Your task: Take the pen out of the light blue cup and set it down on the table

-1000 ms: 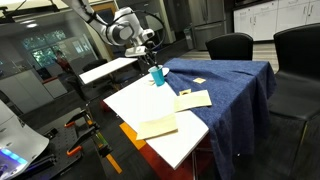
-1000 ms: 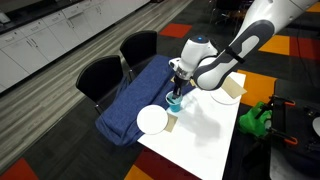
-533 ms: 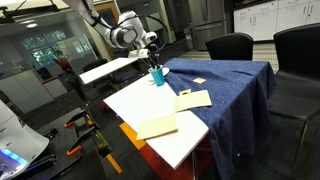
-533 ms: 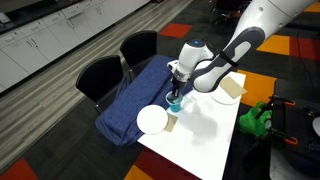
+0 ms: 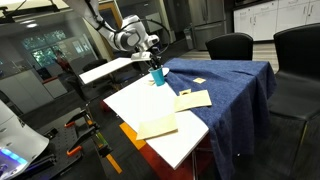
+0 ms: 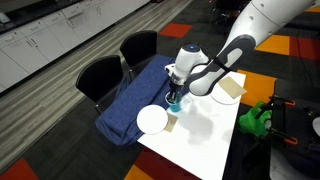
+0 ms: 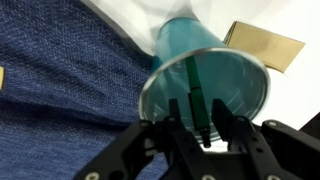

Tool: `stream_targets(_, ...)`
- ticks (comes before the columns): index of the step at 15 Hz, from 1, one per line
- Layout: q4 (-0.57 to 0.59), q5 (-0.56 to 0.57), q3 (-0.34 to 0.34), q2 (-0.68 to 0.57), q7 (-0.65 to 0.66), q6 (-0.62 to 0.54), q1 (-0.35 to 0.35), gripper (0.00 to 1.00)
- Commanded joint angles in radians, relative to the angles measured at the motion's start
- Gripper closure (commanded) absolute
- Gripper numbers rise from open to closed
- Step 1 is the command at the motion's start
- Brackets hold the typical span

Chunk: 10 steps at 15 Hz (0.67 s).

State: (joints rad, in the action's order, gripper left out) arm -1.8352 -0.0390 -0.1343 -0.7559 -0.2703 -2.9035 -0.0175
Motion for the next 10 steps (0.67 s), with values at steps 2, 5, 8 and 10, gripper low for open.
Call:
stream_targets(2, 0.040, 0.032, 0.009, -0.020, 0.045, 0.028, -0.010, 0.86)
stream_targets(5, 0.030, 0.032, 0.006, -0.012, 0.040, 0.022, -0.007, 1.00)
stream_targets(8, -0.001, 0.034, 0.004, 0.015, 0.036, 0.011, -0.005, 0.96)
stream_targets(10, -0.027, 0.037, -0.002, 0.038, 0.029, -0.001, 0.000, 0.96)
